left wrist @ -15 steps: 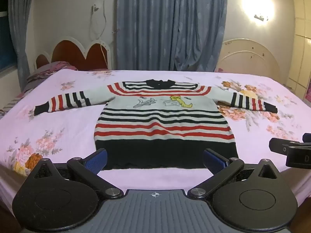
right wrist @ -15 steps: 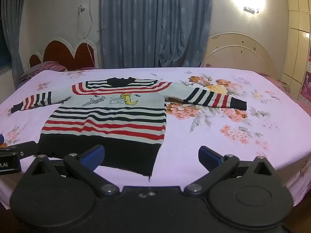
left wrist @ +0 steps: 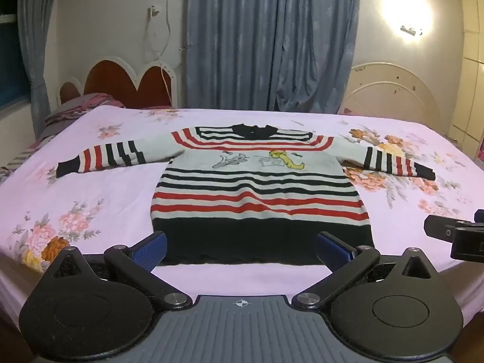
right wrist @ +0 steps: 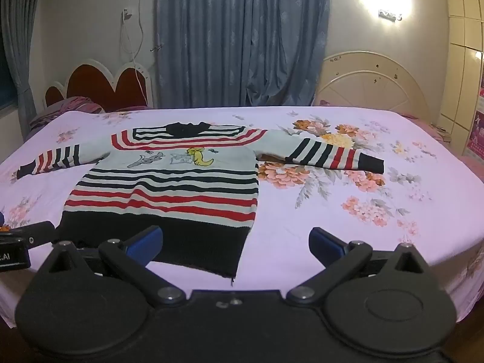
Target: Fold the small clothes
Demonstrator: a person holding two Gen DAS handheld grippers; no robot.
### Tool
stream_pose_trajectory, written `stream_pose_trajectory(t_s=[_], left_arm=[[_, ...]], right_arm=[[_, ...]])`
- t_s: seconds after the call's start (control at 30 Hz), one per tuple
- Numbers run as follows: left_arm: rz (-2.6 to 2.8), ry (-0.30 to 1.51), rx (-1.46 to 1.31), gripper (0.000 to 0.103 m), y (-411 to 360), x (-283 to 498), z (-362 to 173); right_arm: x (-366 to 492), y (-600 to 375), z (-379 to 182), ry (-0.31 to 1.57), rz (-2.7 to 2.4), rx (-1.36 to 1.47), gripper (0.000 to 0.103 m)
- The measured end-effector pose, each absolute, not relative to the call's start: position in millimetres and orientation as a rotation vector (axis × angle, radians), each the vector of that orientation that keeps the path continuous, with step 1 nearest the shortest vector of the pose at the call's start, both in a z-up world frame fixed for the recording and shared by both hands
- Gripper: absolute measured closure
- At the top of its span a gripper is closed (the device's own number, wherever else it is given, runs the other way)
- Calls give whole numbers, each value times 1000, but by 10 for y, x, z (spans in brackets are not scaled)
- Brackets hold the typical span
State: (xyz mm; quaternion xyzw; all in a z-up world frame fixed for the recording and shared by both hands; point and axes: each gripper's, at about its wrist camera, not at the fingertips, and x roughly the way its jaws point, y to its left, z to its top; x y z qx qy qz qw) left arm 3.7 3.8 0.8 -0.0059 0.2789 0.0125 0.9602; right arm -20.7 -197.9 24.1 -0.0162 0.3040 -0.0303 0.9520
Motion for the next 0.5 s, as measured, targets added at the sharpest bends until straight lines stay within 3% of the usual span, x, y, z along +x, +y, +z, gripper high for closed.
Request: stream_pose_trajectory(t_s=[0.5], left_arm=[[17, 566, -16, 0, 60, 25, 16]], right_arm=[[-151, -1866, 283, 616, -61, -41, 1]])
